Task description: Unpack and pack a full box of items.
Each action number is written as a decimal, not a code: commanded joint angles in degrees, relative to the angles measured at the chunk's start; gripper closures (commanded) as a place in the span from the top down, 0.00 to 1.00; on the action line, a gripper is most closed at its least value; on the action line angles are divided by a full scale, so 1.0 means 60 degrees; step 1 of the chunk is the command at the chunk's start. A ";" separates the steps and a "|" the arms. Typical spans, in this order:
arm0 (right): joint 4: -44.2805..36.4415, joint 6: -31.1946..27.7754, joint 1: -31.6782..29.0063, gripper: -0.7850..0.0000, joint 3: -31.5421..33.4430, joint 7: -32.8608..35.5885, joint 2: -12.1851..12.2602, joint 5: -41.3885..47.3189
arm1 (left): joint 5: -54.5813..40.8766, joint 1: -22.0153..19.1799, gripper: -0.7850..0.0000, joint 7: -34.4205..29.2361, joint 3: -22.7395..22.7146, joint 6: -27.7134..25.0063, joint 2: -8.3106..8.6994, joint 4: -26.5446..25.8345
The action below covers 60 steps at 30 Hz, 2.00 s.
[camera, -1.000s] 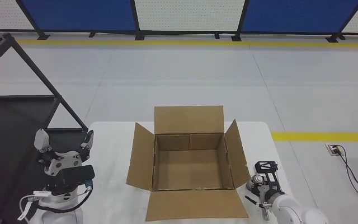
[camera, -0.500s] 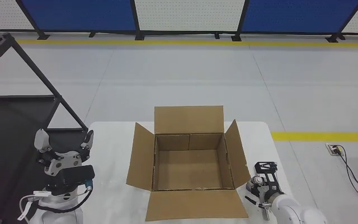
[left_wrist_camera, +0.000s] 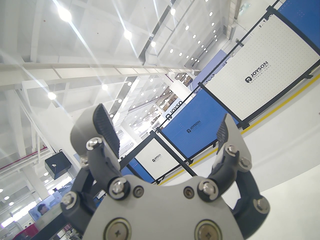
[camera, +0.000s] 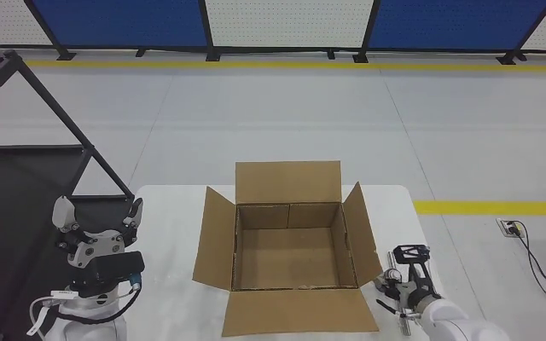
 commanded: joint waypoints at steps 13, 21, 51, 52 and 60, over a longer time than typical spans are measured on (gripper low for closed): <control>-0.3619 -0.0042 -0.1522 1.00 0.1957 -0.0469 0.0089 -0.0107 | 0.0000 0.0000 1.00 0.0000 0.0000 0.0000 0.0000 0.0000; -0.3619 -0.2814 -0.1521 1.00 0.3383 -0.2267 0.0159 0.2257 | 0.0000 0.0000 1.00 0.0000 0.0000 0.0000 0.0000 0.0000; -0.3619 -0.8329 -0.0258 1.00 0.2602 -0.1074 0.0822 0.6413 | -0.1760 0.0993 1.00 0.3642 -0.0889 -0.2385 0.0230 -0.0854; -0.3619 -0.8329 -0.0258 1.00 0.2602 -0.1074 0.0822 0.6413 | -0.1802 0.0993 1.00 0.3543 -0.0892 -0.2352 0.0225 -0.0823; -0.2483 -0.8779 -0.0901 1.00 0.3317 -0.1917 0.0873 0.5634 | -0.2421 0.0828 1.00 0.2899 -0.1172 -0.1894 0.0218 -0.0840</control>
